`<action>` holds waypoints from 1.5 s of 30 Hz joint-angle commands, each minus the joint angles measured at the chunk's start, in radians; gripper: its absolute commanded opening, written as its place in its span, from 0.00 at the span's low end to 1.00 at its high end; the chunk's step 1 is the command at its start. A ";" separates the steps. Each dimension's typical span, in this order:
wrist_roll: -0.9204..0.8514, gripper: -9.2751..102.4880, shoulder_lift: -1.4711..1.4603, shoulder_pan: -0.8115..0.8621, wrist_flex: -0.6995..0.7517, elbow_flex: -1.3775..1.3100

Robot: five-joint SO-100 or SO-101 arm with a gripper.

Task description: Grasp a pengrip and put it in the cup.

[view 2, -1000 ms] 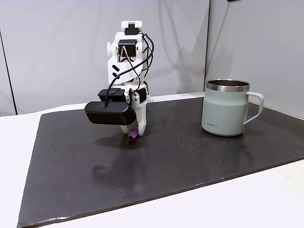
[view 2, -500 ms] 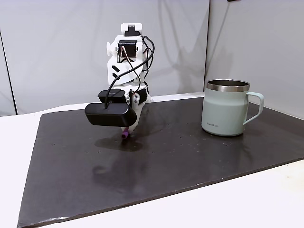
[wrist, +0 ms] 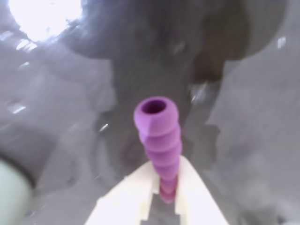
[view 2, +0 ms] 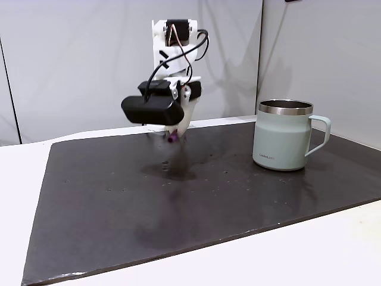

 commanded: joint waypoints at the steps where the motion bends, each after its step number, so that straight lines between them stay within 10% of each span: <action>1: 0.080 0.08 0.149 -0.081 0.077 -0.109; 25: 0.707 0.08 -0.048 -0.517 0.101 -0.749; 45: 0.733 0.15 -0.143 -0.581 0.101 -0.864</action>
